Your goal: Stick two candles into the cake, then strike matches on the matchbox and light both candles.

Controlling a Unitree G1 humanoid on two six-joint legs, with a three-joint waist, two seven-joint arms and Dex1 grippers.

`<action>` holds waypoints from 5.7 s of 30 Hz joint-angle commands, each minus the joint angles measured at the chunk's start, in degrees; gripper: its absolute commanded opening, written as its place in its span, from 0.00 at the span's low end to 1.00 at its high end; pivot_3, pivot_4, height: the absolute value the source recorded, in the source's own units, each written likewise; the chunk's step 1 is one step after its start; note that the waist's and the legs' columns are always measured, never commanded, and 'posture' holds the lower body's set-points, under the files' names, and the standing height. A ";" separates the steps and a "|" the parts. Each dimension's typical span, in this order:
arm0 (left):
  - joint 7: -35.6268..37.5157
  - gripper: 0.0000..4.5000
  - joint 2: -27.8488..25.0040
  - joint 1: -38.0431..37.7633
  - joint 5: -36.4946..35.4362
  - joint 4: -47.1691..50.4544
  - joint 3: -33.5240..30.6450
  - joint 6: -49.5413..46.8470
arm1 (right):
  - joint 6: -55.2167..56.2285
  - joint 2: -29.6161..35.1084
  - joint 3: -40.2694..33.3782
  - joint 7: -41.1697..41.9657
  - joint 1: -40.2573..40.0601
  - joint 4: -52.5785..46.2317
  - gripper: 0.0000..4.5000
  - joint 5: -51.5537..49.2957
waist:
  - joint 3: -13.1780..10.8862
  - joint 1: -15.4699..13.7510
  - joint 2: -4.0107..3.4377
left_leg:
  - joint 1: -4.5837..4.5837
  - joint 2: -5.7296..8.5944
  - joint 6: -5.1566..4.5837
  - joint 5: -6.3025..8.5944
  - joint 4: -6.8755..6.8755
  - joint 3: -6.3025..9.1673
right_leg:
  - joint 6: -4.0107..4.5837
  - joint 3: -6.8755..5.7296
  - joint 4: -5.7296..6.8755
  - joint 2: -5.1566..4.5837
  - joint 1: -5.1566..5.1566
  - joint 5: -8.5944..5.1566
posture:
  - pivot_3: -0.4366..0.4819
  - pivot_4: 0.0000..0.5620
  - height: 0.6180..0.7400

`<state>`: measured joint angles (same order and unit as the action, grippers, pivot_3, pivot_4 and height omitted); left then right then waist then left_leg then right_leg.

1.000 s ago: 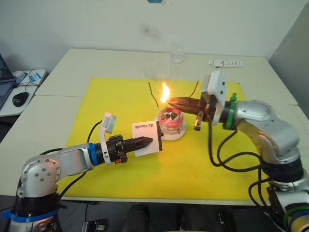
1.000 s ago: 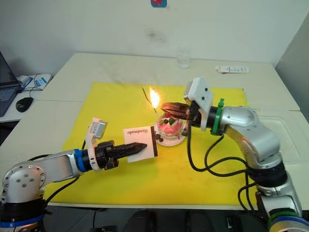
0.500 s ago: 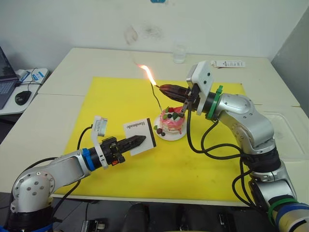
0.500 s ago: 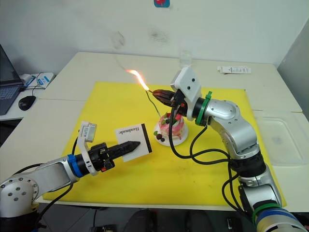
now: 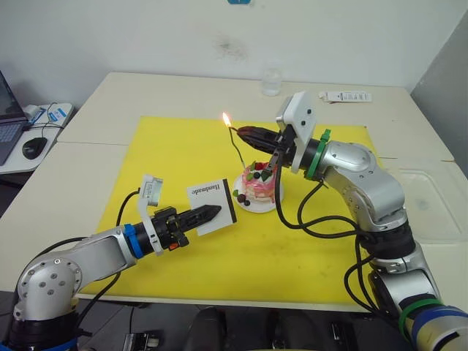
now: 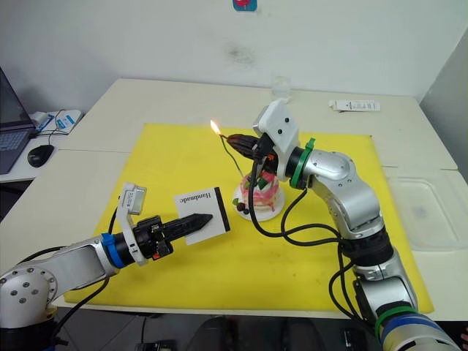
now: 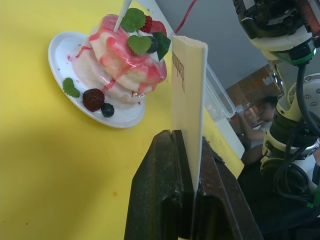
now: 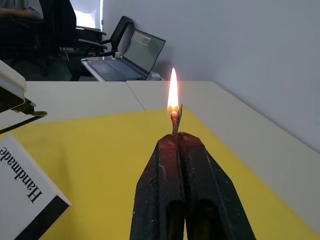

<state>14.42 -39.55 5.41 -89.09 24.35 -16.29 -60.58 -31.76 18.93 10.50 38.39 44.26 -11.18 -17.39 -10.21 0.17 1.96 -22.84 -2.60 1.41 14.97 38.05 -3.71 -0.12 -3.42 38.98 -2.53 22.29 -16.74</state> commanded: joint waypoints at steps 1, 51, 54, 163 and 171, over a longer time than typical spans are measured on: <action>0.21 0.00 -0.60 0.06 -1.89 1.91 0.03 1.09 | 1.18 -0.46 -0.93 -0.40 1.78 -1.06 0.00 0.22 | 0.00 0.00 0.00 | 0.00 0.00 0.00 0.00 0.00 0.00 | 0.00 0.00 0.00 0.00 0.00 0.00 | 0.48 0.27 1.00; 1.94 0.00 -3.02 0.55 -2.17 0.78 1.09 1.41 | -0.25 -0.73 -1.69 0.30 1.61 -2.33 0.00 -0.74 | -0.02 0.01 -0.03 | -0.01 0.00 -0.01 0.01 -0.07 0.02 | 0.03 -0.04 -0.03 0.00 0.01 -0.03 | 0.48 0.27 1.00; 1.87 0.00 -2.98 0.42 -2.29 0.93 1.16 1.52 | -0.41 -0.71 -1.76 0.42 1.44 -2.63 0.00 -0.90 | -0.02 0.01 -0.03 | -0.01 0.00 -0.01 0.01 -0.07 0.03 | 0.03 -0.04 -0.03 0.00 0.01 -0.03 | 0.48 0.27 1.00; 17.39 0.00 -4.80 7.39 6.03 2.28 7.18 -2.34 | 3.87 14.12 -15.03 -2.89 -23.64 9.27 1.00 0.25 | -0.16 -0.08 -0.29 | -0.03 -0.07 0.06 -0.03 -0.08 0.10 | -0.12 0.03 -0.07 0.23 0.02 -0.15 | 0.48 0.27 1.00; 16.46 0.00 -5.12 6.92 5.00 2.71 6.76 -2.36 | 8.12 10.89 -14.36 -3.20 -21.33 15.06 0.96 1.21 | -0.16 -0.05 -0.29 | -0.03 -0.08 0.23 -0.13 -0.08 0.08 | 0.03 0.05 -0.07 0.25 0.02 -0.07 | 0.48 0.27 1.00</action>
<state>30.68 -43.88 12.18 -82.79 25.12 -8.23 -63.37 -25.41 29.98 -3.19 34.96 21.63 4.10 -16.40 -10.37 0.12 1.67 -22.87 -2.68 1.64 14.84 37.98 -3.62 -0.09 -3.37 38.91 -2.29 22.31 -16.81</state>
